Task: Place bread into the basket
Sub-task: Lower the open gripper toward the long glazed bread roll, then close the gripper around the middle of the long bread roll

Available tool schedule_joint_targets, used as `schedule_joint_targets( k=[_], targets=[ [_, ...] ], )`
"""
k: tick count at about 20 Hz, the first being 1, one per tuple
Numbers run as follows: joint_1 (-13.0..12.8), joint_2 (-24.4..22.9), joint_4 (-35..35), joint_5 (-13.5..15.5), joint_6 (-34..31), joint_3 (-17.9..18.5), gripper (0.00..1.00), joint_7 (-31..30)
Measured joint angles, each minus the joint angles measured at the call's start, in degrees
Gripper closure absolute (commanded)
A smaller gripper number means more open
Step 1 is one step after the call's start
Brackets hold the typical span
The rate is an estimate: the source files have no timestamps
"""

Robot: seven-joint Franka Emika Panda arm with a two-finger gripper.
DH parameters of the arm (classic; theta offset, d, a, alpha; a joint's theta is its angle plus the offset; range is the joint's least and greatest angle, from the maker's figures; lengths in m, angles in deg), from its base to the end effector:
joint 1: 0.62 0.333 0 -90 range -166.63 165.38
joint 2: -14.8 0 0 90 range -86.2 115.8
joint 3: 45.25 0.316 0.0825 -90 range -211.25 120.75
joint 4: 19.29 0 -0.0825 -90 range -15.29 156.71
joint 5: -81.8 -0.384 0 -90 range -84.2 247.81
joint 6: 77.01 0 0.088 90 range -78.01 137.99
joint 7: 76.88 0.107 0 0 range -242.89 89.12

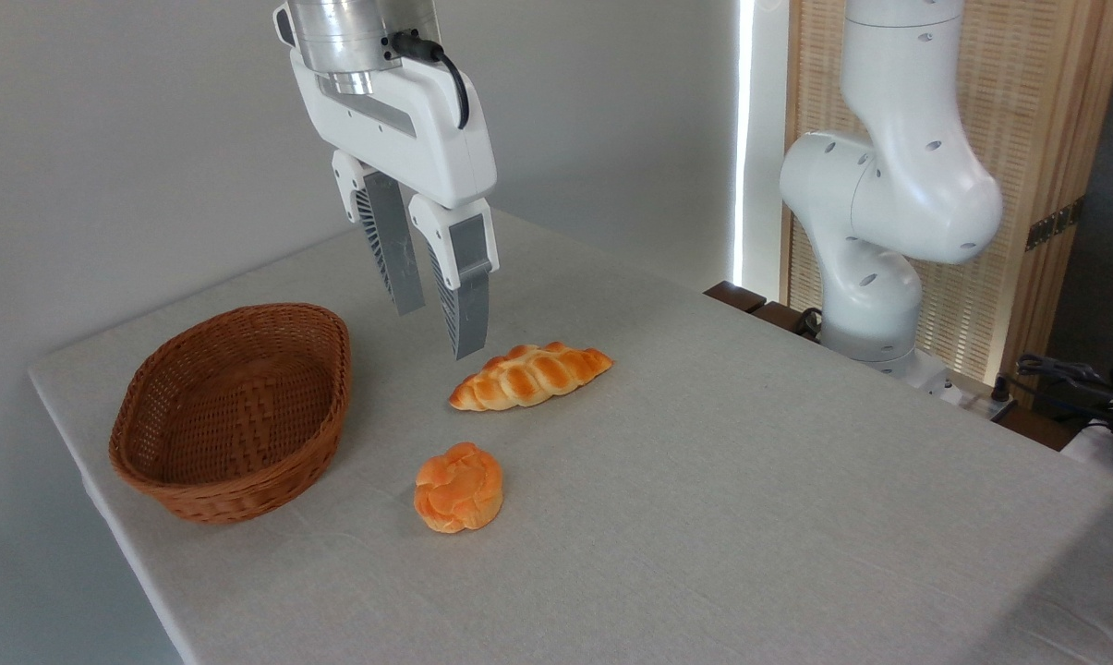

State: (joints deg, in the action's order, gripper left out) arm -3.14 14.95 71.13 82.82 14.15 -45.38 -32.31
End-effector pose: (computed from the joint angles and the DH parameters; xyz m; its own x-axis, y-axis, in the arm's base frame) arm 0.5565 -0.0276 0.6214 0.6793 -0.7336 0.0198 -0.7338 -0.6793 0.0055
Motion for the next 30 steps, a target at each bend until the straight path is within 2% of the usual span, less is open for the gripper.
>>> schedule_joint_targets(
  k=[12,17,20,24,26,27,30],
  targets=[
    [0.0,0.6,0.1,0.0,0.0,-0.3,0.0,0.1],
    [-0.1,0.6,2.3,0.4,0.2,-2.2,0.0,0.2],
    [-0.2,-1.7,8.0,0.6,4.0,-4.5,0.0,0.2],
    [-0.8,-10.1,22.1,0.6,11.4,-5.7,0.0,0.3],
    [-3.1,-13.7,28.0,0.8,13.0,-5.9,0.0,0.7],
    [-5.2,-14.7,30.2,0.9,13.4,-6.0,0.0,0.8],
    [-10.7,-15.5,35.1,0.9,15.4,-6.2,0.0,0.8]
  ],
)
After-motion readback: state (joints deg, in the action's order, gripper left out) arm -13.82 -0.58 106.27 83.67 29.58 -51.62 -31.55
